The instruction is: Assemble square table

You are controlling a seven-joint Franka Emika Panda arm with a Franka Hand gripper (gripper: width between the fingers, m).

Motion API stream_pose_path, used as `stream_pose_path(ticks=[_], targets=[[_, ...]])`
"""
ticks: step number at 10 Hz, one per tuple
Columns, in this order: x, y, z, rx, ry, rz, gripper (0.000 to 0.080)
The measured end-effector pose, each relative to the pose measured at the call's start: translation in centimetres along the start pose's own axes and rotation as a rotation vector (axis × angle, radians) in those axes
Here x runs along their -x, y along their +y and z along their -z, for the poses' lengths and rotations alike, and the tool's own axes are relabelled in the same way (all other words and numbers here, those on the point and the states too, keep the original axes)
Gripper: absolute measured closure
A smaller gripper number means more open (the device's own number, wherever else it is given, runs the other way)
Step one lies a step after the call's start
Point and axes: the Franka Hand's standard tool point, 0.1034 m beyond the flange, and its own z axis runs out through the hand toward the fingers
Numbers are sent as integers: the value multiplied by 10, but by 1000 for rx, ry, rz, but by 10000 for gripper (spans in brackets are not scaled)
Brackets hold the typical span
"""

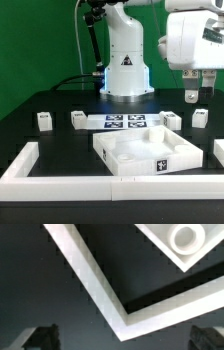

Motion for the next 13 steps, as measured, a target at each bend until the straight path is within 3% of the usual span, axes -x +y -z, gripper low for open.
stream_pose_path(ticks=[6,7,8,9,10,13], targets=[[1,0,0,-1,0,-1,150],[19,0,3,-3,-11,149,150],[58,-7,8,2,-19,231,150],[82,-14,5,-16,-32,337,150],[93,-16,0,-14,-27,447,150],[95,-17,-2,-22,-33,520,150]])
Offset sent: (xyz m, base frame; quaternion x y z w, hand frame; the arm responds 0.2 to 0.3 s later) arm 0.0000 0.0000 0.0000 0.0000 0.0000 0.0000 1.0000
